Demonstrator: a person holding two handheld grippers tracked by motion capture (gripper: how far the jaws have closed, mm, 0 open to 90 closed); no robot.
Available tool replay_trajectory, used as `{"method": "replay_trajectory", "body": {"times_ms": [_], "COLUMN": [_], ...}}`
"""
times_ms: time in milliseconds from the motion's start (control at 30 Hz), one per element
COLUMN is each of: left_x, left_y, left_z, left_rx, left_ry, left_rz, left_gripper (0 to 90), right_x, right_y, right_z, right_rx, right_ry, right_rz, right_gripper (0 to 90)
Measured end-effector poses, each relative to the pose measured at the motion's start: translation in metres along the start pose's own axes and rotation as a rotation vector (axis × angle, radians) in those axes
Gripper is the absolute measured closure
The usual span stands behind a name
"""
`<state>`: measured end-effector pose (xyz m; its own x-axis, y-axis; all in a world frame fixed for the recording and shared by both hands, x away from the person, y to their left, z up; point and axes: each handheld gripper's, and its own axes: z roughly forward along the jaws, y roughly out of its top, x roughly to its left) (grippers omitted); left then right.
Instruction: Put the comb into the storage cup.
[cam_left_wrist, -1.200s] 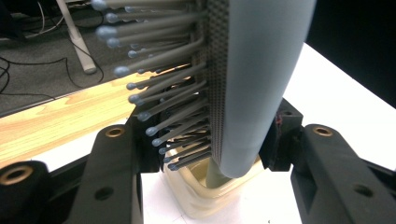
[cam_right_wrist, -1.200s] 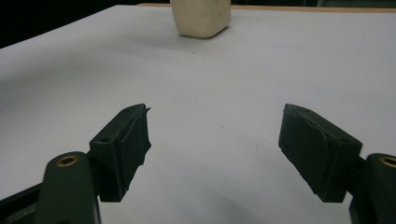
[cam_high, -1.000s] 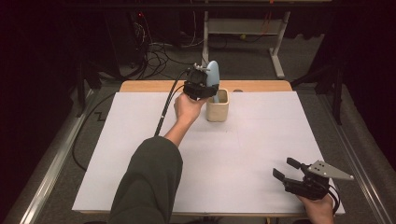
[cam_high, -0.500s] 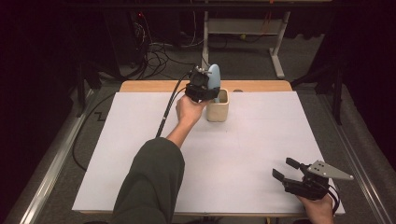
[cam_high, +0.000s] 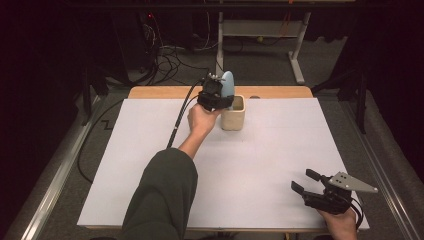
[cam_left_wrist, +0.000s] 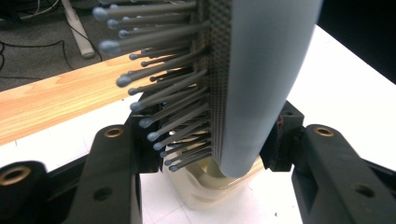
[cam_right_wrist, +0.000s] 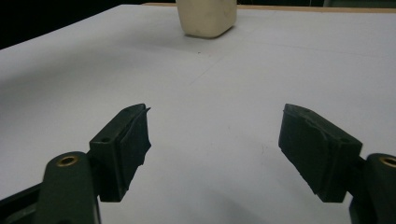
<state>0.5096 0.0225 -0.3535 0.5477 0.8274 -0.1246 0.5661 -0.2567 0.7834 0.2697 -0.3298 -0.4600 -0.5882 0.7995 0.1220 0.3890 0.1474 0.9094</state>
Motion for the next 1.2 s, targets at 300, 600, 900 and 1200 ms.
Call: {"method": "replay_trajectory", "body": {"times_ms": [300, 600, 900, 1200], "left_x": [-0.0006, -0.0001, 0.0004, 0.0011], "left_y": [-0.0009, -0.0006, 0.0013, -0.0003], "left_z": [0.0032, 0.0024, -0.0015, -0.0026], "left_rx": [0.005, 0.006, 0.006, 0.027], "left_ry": [-0.007, 0.002, 0.029, 0.071], "left_rz": [0.000, 0.003, 0.003, 0.038], "left_gripper": [50.5, 48.5, 38.8, 31.8], "right_x": [-0.0001, -0.0005, -0.0006, -0.0006], "right_y": [-0.0001, -0.0001, -0.0001, -0.0002], "right_z": [-0.0001, 0.0000, 0.0005, 0.0005], "right_rx": [0.000, 0.001, 0.003, 0.004], "right_ry": [0.001, -0.002, -0.003, -0.004], "right_rz": [0.000, 0.003, 0.003, 0.004], "right_gripper": [24.9, 24.8, 24.8, 24.8]}}
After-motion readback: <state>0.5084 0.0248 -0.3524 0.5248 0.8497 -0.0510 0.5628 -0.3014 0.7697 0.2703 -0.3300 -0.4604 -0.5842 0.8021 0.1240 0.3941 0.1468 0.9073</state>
